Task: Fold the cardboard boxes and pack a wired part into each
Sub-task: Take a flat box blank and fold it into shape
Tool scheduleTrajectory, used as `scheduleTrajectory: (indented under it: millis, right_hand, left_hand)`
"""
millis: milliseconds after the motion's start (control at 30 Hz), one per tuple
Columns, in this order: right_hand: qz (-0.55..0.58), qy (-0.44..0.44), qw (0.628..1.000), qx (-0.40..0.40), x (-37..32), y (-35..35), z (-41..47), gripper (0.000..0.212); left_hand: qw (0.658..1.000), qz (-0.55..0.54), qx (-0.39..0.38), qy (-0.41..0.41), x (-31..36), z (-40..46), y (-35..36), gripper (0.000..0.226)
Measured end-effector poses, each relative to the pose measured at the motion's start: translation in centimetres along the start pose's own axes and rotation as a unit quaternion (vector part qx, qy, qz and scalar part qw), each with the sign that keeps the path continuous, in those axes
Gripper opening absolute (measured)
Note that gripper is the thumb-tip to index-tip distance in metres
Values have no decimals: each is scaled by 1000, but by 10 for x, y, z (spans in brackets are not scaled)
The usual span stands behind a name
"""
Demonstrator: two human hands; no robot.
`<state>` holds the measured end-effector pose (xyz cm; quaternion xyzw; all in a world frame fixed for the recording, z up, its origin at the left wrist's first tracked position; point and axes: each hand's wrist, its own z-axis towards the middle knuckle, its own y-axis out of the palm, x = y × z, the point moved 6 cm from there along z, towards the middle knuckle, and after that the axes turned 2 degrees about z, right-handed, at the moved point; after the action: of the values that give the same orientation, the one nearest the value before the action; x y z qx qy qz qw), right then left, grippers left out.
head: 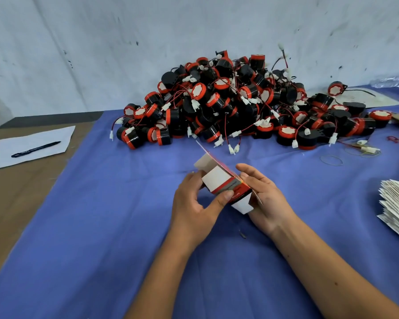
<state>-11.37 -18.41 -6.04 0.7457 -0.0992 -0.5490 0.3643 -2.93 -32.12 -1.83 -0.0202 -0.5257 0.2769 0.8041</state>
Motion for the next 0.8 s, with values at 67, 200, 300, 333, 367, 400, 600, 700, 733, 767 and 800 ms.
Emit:
scheduleTrajectory:
  millis: [67,200,300,333,367,400,600,700,733,767,800]
  right_hand:
    - [-4,-13,1000,4,0,-2,1,18]
    - [-144,-97,984,-51,4,14,-1,20]
    - [-281,-138,945,-90,5,24,-8,39]
    - [-328,-149,928,-92,2,24,-10,49]
    - [-355,-154,916,-101,0,25,-12,60]
    - [-363,-149,912,-122,-1,28,-14,72]
    - [-315,-65,905,-279,4,46,-24,119]
    - [-305,-47,916,-257,4,42,-25,116]
    - [-307,-51,920,-240,4,40,-25,114]
    - [-312,-54,921,-226,4,39,-24,113]
    - [-320,-56,921,-217,4,38,-24,114]
  left_hand:
    - [999,-29,18,0,1,2,0,22]
    - [977,-173,106,-59,-9,7,-16,20]
    - [951,-239,153,-118,-20,8,-30,15]
    - [945,-255,157,-133,-22,8,-33,16]
    - [937,-279,149,-147,-22,8,-33,18]
    - [930,-305,129,-160,-21,8,-31,17]
    - [958,-231,-16,-171,-5,4,-3,29]
    - [949,-244,-38,-198,-3,2,3,37]
    - [940,-264,-33,-213,-3,1,2,37]
    - [930,-286,-23,-228,-3,1,1,33]
    - [919,-310,-16,-242,-3,1,-1,29]
